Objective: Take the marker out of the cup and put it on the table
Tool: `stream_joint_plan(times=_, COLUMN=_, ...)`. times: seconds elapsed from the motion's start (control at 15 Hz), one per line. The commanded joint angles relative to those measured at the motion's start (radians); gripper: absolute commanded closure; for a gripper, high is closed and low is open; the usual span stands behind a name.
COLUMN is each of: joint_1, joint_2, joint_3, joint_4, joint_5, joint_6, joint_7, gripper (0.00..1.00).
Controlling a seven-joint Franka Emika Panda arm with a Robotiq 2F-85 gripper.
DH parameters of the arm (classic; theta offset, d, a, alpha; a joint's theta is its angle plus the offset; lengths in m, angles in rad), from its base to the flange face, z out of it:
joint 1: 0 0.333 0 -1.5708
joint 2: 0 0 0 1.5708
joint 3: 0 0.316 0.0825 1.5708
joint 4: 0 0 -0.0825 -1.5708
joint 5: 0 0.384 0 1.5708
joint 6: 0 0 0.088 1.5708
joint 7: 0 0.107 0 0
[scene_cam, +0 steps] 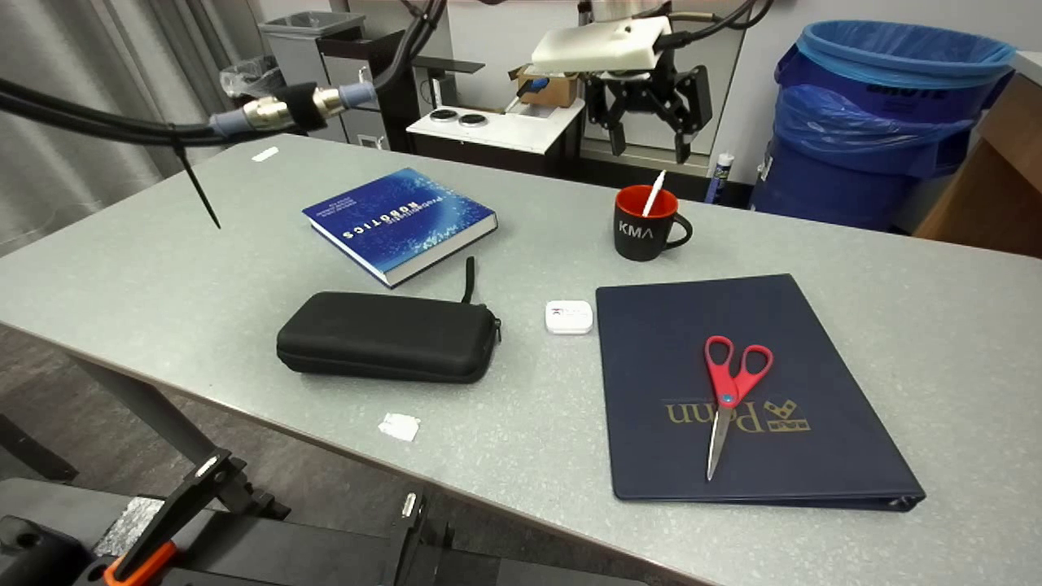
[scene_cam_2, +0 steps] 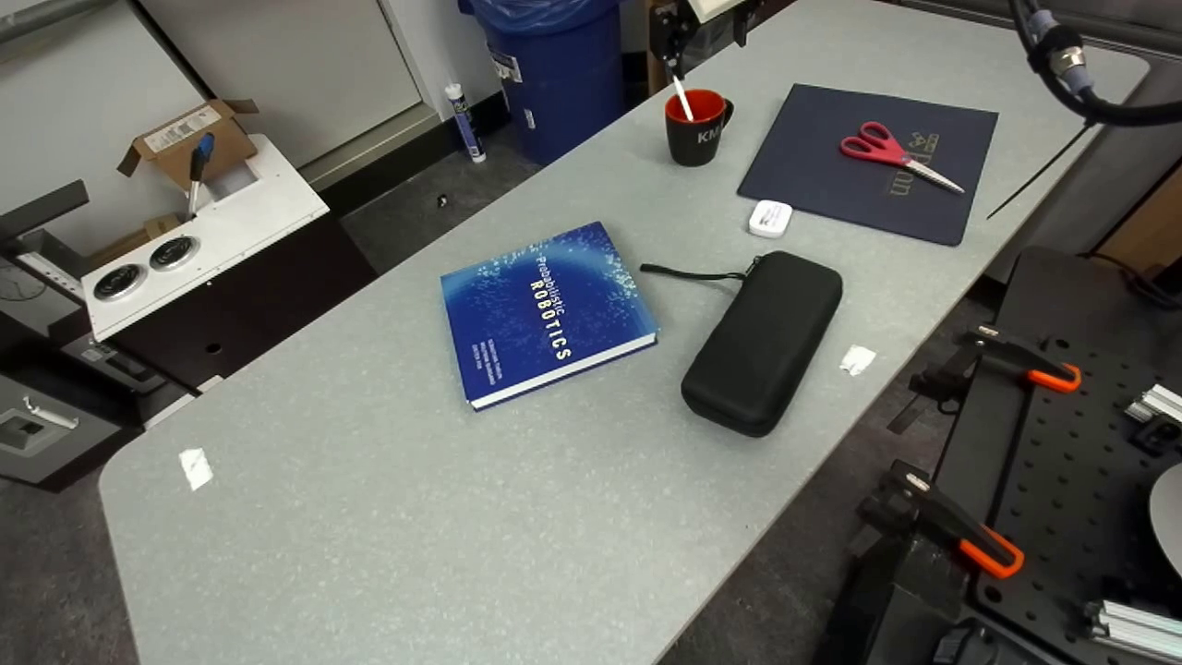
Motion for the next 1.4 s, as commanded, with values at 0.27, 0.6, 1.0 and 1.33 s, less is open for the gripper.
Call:
stream_joint_plan(times=0.27, joint_1=0.016, joint_2=0.052, joint_3=-0.018, joint_4=0.059, joint_5=0.032, joint_6=-0.002, joint_7=-0.002, gripper=0.0)
stream_joint_plan(times=0.6, joint_1=0.029, joint_2=0.137, joint_3=-0.038, joint_4=0.14, joint_5=0.031, joint_6=0.007, joint_7=0.046, gripper=0.0)
stream_joint_plan(times=1.0, joint_1=0.033, joint_2=0.25, joint_3=-0.047, joint_4=0.267, joint_5=0.049, joint_6=-0.011, joint_7=0.074, gripper=0.0)
stream_joint_plan(times=1.33, joint_1=0.02, joint_2=0.328, joint_3=-0.04, joint_4=0.36, joint_5=0.094, joint_6=-0.027, joint_7=0.062, gripper=0.0)
